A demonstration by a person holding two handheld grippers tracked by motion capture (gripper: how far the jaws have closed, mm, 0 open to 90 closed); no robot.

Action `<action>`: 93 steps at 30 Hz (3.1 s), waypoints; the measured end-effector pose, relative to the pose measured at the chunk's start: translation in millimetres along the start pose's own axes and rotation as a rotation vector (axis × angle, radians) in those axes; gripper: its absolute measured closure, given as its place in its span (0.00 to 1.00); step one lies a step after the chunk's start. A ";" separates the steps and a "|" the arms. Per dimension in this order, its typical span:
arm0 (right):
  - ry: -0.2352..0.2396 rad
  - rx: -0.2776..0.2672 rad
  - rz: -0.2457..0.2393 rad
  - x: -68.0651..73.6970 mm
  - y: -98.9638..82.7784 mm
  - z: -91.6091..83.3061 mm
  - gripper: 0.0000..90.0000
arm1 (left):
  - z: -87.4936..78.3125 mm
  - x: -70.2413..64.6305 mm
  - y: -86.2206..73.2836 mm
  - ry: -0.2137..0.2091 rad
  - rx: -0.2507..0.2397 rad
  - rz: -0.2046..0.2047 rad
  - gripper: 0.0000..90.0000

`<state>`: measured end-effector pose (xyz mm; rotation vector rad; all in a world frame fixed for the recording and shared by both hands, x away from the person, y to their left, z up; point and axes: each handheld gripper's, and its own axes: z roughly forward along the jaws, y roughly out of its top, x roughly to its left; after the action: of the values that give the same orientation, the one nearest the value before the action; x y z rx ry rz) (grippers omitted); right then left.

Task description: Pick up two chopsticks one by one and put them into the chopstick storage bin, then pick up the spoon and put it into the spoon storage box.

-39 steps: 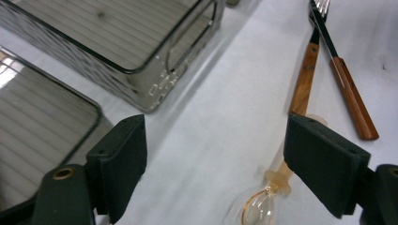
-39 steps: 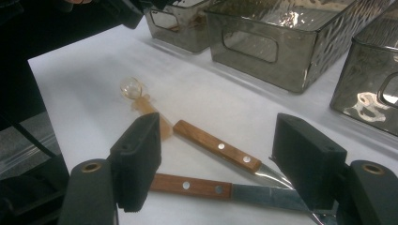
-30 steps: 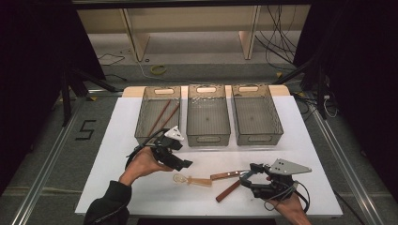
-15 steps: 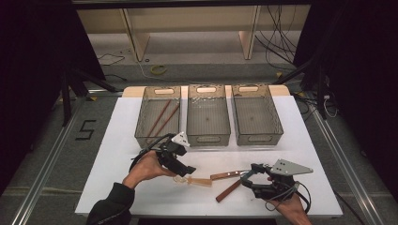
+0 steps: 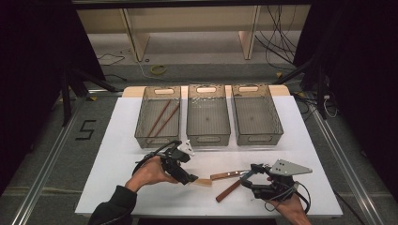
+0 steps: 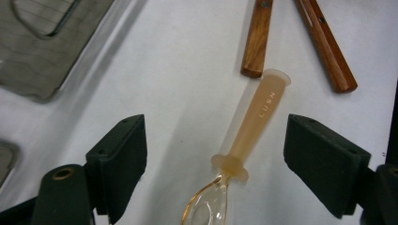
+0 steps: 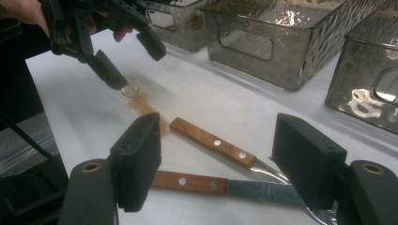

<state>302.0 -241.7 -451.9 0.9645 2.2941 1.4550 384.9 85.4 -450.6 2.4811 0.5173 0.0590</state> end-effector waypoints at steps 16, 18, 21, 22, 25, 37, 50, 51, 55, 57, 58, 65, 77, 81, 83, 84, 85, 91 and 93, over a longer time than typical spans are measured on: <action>0.001 0.001 -0.008 0.6 0.2 1.1 0.37 | 20.8 -9.4 4.9 -0.025 0.073 0.061 0.32; -0.002 0.001 -0.008 1.5 0.4 0.6 0.37 | 24.3 -10.1 4.5 -0.025 0.093 0.077 0.35; -0.004 0.002 -0.015 2.8 0.8 0.0 0.37 | 27.9 -11.5 4.4 -0.026 0.113 0.095 0.38; -0.004 0.003 -0.017 3.2 0.9 0.1 0.37 | 28.7 -12.3 4.2 -0.029 0.116 0.102 0.40; -0.009 0.007 -0.020 4.7 0.8 -0.7 0.37 | 29.2 -12.9 3.8 -0.031 0.125 0.115 0.43; -0.009 0.007 -0.024 5.7 1.0 -0.2 0.37 | 31.2 -17.0 5.2 -0.014 0.161 0.164 0.61; -0.010 0.011 -0.029 6.5 1.0 0.4 0.37 | 29.9 -22.7 4.4 -0.052 0.171 0.229 0.84; -0.011 0.011 -0.030 6.4 1.0 0.4 0.37 | 29.7 -22.2 4.0 -0.055 0.169 0.229 0.84; -0.010 0.009 -0.028 6.3 1.1 0.1 0.37 | 28.2 -21.6 2.5 -0.068 0.171 0.243 0.85; -0.011 0.012 -0.027 6.2 1.1 0.1 0.37 | 27.2 -21.3 1.9 -0.070 0.175 0.251 0.85; -0.010 0.009 -0.027 6.1 1.1 0.1 0.37 | 26.6 -21.0 1.2 -0.073 0.177 0.247 0.85; -0.009 0.008 -0.027 6.1 1.3 0.0 0.37 | 13.5 -15.3 1.5 -0.074 0.119 0.211 0.85; -0.009 0.011 -0.024 5.9 1.0 0.6 0.37 | -12.5 0.4 3.7 0.010 -0.021 0.058 0.85; -0.008 0.016 -0.025 6.2 0.8 1.0 0.37 | -18.9 4.8 3.4 0.051 -0.048 0.021 0.85; -0.008 0.014 -0.027 6.2 0.8 0.7 0.37 | -22.6 6.0 4.2 0.070 -0.061 0.007 0.85; -0.008 0.015 -0.023 6.0 0.7 0.7 0.37 | -24.6 7.0 4.4 0.069 -0.072 0.002 0.85; -0.009 0.015 -0.023 5.7 0.7 0.9 0.38 | -26.3 7.8 4.6 0.072 -0.080 -0.003 0.85; -0.009 0.014 -0.022 5.9 0.7 1.4 0.38 | -34.1 13.2 5.7 0.081 -0.122 -0.042 0.85; -0.009 0.013 -0.022 5.9 0.7 1.4 0.37 | -34.9 14.8 6.3 0.087 -0.134 -0.052 0.85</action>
<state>298.6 -236.7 -451.2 0.9443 2.3034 1.4257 395.2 105.4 -419.5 2.3413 0.5950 0.1761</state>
